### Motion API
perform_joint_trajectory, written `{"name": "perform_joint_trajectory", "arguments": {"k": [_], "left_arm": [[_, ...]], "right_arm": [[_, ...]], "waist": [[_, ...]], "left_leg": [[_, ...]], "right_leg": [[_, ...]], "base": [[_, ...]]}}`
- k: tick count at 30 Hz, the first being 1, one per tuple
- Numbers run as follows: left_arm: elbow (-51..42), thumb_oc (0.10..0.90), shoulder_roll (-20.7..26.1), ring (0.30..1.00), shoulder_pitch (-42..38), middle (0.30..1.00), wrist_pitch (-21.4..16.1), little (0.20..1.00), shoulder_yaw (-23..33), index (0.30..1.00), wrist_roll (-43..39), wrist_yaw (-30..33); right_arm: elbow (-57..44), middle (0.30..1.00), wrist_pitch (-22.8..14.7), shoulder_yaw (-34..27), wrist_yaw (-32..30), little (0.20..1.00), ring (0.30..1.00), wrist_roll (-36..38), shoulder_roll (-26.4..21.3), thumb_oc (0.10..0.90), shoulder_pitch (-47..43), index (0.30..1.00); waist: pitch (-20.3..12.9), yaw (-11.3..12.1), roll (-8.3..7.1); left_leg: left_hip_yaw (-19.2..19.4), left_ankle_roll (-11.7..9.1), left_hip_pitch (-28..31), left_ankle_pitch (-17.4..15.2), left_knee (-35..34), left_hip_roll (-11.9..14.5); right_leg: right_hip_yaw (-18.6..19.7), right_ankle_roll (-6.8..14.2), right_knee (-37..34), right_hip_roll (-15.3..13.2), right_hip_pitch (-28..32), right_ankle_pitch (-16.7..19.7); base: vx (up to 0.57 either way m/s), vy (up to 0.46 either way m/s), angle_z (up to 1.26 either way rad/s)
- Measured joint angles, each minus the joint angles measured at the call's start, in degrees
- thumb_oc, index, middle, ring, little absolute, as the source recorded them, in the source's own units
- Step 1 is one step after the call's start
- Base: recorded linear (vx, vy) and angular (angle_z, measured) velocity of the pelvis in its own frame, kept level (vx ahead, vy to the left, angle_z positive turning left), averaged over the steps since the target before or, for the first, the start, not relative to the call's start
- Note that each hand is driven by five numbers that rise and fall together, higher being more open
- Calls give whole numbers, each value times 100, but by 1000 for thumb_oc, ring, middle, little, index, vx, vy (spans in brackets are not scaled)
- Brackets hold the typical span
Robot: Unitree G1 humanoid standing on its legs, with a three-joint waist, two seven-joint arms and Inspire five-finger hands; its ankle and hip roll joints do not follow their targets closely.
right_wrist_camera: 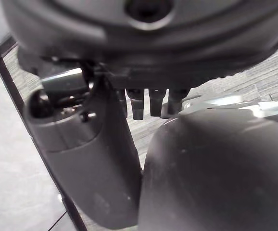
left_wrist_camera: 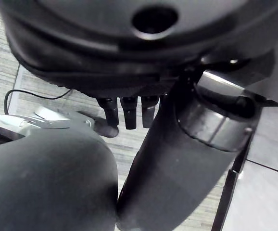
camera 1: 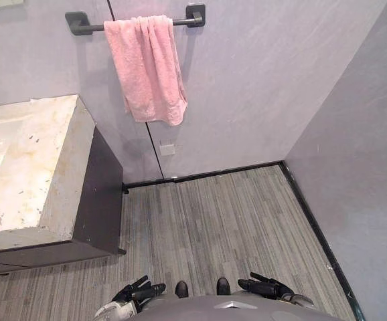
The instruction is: Organize the bathroom.
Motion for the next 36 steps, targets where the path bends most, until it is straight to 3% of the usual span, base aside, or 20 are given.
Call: {"name": "perform_joint_trajectory", "arguments": {"k": [10,15,16,17,18,20,21,22,24,26,27,28,30,31,32,33,36], "left_arm": [[19,800,0,900,-4,900,5,900,2,900,10,21],[33,800,4,900,-123,900,10,900,13,900,49,19],[110,800,16,900,-261,900,61,900,17,900,93,11],[110,800,16,900,-261,900,61,900,17,900,93,11],[136,800,18,900,-396,900,116,900,23,900,172,9],[143,800,130,900,-539,900,115,900,17,900,241,12],[143,800,130,900,-539,900,115,900,17,900,241,12],[195,800,201,900,-594,900,124,900,18,900,244,36],[286,800,274,900,-627,900,112,900,57,900,251,85],[226,800,261,900,-642,900,102,900,58,900,200,85],[192,800,259,900,-637,900,103,900,77,900,197,81],[185,800,250,900,-621,900,101,900,139,900,199,81],[48,800,252,900,-506,900,118,900,236,900,198,135],[-3,800,268,900,-381,900,106,900,236,900,197,196],[-14,800,286,900,-312,900,102,900,245,900,189,212],[-13,800,242,900,-271,900,86,900,261,900,158,224],[-40,800,187,900,-241,900,107,900,221,900,13,206]], "right_arm": [[57,900,616,-162,-25,900,900,-15,-62,800,-171,900],[201,900,932,-159,-5,900,900,-15,-132,800,-374,900],[213,900,964,-166,3,900,900,-9,-179,800,-458,900],[213,900,964,-166,3,900,900,-9,-179,800,-458,900],[214,900,958,-185,37,900,900,-6,-230,800,-605,900],[150,900,860,-282,109,900,900,3,-234,800,-942,900],[150,900,860,-282,109,900,900,3,-234,800,-942,900],[-26,900,808,-393,180,900,900,80,-231,800,-917,900],[-31,900,676,-398,142,900,900,177,-273,800,-893,900],[-4,900,665,-461,122,900,900,171,-369,800,-890,900],[69,900,665,-574,119,900,900,163,-425,800,-887,900],[103,900,664,-646,125,900,900,163,-457,800,-884,900],[74,900,664,-746,159,900,900,157,-452,800,-875,900],[83,900,711,-715,155,900,900,142,-431,800,-809,900],[98,900,769,-681,167,900,900,81,-409,800,-812,900],[95,900,774,-618,180,900,900,12,-428,800,-845,900],[62,900,773,-584,263,900,900,-6,-488,800,-873,900]], "waist": [[-1,10,1],[114,170,-9],[213,199,-23],[213,199,-23],[304,229,79],[633,172,75],[633,172,75],[716,57,-4],[714,-39,-150],[741,-75,-149],[808,-125,-136],[868,-138,-127],[943,-190,-139],[958,-176,-83],[919,-132,-154],[912,-114,-131],[820,-128,124]], "left_leg": [[9,-7,61,-14,1,0],[31,-16,22,-155,273,-16],[30,55,-18,-289,385,-79],[30,55,-18,-289,385,-79],[-32,150,-43,-301,389,-86],[118,297,-20,-306,503,-45],[118,297,-20,-306,503,-45],[151,296,-92,-406,646,-131],[110,324,-260,-447,756,-358],[-9,325,-445,-448,852,-473],[-110,328,-472,-453,876,-531],[-155,326,-438,-476,883,-546],[-307,223,-431,-630,1098,-504],[-462,88,-310,-816,1235,-385],[-502,39,-221,-867,1230,-357],[-552,-56,-169,-938,1229,-229],[-597,-222,-262,-964,1241,265]], "right_leg": [[7,0,0,-2,55,-5],[62,0,185,-8,50,-59],[68,68,619,-16,-155,-215],[68,68,619,-16,-155,-215],[27,169,1363,37,-553,-279],[-197,362,3330,-92,-1651,-334],[-197,362,3330,-92,-1651,-334],[-196,319,3683,-327,-1976,-597],[14,444,2671,-853,-2099,-529],[387,761,1362,-1129,-2005,-281],[565,910,360,-1275,-1752,-75],[572,874,-27,-1345,-1638,21],[484,788,26,-1376,-1482,260],[422,684,386,-1240,-1233,315],[424,698,536,-1184,-1104,385],[384,716,694,-1087,-1131,549],[78,375,1114,-671,-1331,293]], "base": [[1,3,0],[17,43,-5],[-2,54,-4],[7,69,-23],[30,17,-48],[149,-63,-72],[187,-120,-28],[153,-127,11],[220,-192,19],[321,-250,34],[337,-295,44],[408,-390,36],[266,-280,42],[204,-212,53],[207,-235,40],[73,-108,25],[111,-147,19]]}}
